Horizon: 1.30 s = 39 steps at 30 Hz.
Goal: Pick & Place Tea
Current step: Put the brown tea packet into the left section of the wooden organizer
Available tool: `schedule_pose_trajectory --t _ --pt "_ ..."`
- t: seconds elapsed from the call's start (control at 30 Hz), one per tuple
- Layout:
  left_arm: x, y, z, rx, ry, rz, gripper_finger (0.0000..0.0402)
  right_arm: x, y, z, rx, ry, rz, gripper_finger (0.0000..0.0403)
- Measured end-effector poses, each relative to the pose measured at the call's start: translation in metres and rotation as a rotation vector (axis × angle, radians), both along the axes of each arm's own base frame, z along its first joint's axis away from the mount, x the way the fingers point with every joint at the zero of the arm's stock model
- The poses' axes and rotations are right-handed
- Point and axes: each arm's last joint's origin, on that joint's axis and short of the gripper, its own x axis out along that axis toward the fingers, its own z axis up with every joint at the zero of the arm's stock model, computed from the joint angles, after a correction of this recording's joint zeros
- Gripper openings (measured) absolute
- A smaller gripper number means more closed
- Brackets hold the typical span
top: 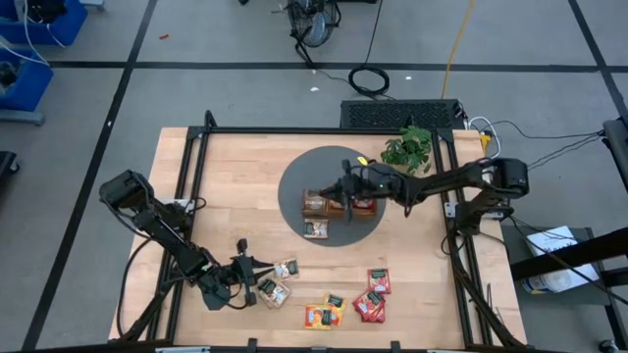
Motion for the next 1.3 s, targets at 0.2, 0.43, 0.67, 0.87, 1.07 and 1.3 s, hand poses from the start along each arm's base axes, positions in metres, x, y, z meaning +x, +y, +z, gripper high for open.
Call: schedule_pose_trajectory --t 0.2,0.43,0.67,0.87,1.07,1.3 --pt "-0.001 0.001 -0.001 0.002 0.01 0.003 0.0026 0.005 -0.011 -0.022 0.037 0.046 -0.01 0.0" --pt "-0.001 0.001 -0.001 0.001 0.01 0.003 0.0006 0.01 -0.019 -0.041 0.094 0.047 -0.044 0.0" --pt "-0.001 0.001 -0.001 0.002 0.01 0.003 0.0022 0.009 -0.023 -0.046 0.115 0.085 -0.089 0.0" --pt "-0.001 0.001 -0.001 0.005 0.01 0.002 0.004 0.01 -0.024 -0.059 0.119 0.125 -0.115 0.0" --pt "-0.001 0.0 -0.001 0.0 0.007 0.003 0.0041 0.012 -0.025 -0.072 0.131 0.13 -0.117 0.0" --pt "-0.001 0.0 -0.001 0.0 0.007 0.003 0.0042 0.012 -0.025 -0.075 0.139 0.139 -0.124 0.0"
